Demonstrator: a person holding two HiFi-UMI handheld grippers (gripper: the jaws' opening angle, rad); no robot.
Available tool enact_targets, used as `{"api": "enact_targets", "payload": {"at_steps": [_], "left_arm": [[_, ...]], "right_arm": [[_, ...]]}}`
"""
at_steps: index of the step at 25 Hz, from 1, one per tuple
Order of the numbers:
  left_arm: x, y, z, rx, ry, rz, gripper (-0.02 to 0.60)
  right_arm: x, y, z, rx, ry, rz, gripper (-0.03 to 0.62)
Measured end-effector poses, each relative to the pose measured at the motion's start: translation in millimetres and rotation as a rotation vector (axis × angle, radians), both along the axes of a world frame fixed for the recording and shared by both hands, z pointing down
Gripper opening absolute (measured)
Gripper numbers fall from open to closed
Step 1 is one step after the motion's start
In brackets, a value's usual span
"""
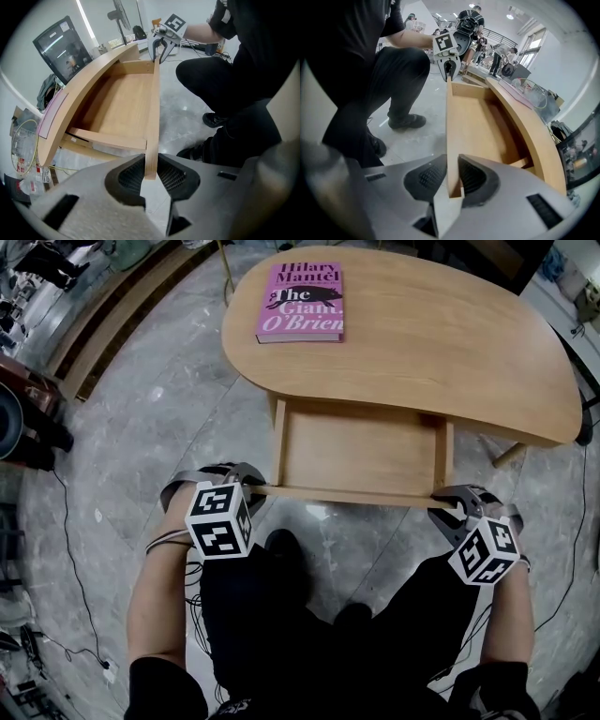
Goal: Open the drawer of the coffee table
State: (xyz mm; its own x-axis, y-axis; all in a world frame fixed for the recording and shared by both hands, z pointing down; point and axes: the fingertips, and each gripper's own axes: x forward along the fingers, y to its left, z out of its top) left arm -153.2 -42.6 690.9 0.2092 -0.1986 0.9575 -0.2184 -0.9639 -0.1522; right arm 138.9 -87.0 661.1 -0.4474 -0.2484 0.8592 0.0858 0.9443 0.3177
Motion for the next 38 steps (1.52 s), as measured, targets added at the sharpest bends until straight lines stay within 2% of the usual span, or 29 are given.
{"api": "enact_targets", "payload": {"at_steps": [6, 12, 20, 38], "left_arm": [[0, 1, 1, -0.013, -0.008, -0.003, 0.086], [1, 0, 2, -0.032, 0.019, -0.028, 0.091], [-1, 3, 1, -0.029, 0.004, -0.042, 0.091], [0, 27, 14, -0.089, -0.022, -0.013, 0.091]], "right_arm": [[0, 1, 1, -0.005, 0.012, -0.003, 0.083], [1, 0, 2, -0.02, -0.001, -0.007, 0.083], [-1, 5, 1, -0.04, 0.003, -0.019, 0.08], [0, 30, 13, -0.088, 0.02, -0.037, 0.075]]}}
